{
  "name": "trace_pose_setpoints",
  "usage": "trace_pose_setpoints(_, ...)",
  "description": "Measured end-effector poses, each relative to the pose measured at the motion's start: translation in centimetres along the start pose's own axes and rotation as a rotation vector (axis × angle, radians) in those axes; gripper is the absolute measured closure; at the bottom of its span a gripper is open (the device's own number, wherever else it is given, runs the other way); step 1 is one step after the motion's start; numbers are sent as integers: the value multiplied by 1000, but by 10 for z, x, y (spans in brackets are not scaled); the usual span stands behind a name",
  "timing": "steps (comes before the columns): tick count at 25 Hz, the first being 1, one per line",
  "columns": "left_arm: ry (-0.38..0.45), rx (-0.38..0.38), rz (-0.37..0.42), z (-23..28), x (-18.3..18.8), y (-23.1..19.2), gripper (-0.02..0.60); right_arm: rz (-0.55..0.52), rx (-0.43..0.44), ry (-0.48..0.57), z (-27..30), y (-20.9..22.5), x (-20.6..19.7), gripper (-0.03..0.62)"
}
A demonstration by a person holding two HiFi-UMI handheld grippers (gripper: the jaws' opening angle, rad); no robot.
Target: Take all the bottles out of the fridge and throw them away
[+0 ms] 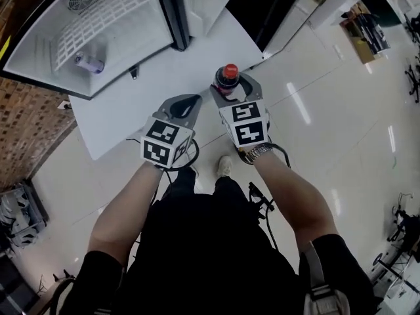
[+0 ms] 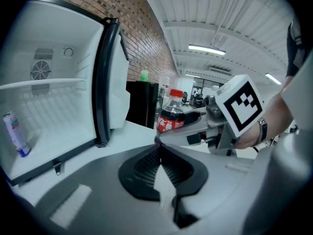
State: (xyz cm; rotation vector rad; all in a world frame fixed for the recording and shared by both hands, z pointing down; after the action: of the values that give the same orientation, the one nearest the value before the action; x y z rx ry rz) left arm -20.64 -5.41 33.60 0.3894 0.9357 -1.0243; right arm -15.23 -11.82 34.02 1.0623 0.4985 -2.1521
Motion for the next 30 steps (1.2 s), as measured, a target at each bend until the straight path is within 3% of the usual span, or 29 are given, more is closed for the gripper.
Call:
trace_pose_setpoints(7, -69, -101, 63, 62, -1, 78, 578, 93, -63, -67, -50, 61, -83, 290)
trace_pose_setpoints(16, -181, -197, 121, 132, -25, 161, 578, 213, -83, -166, -87, 105, -192, 292)
trace_pose_setpoints(25, -314, -310, 183, 178, -72, 211, 578, 365, -104, -311, -84, 110, -304, 292)
trace_pose_setpoints(30, -369, -366, 180, 196, -108, 222, 578, 440, -117, -385, -69, 98, -361, 292)
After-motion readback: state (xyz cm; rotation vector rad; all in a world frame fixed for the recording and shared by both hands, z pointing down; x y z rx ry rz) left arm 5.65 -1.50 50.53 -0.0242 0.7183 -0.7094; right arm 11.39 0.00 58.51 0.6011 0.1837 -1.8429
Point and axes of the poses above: the fingertips, and each gripper's own axes: z forward along the fingers, y to its right, x out of its top, the point moved 1 cm from there along -z, backward along the fingers, and after that the axes turned 6 degrees about -y, right-handed, at the moved point
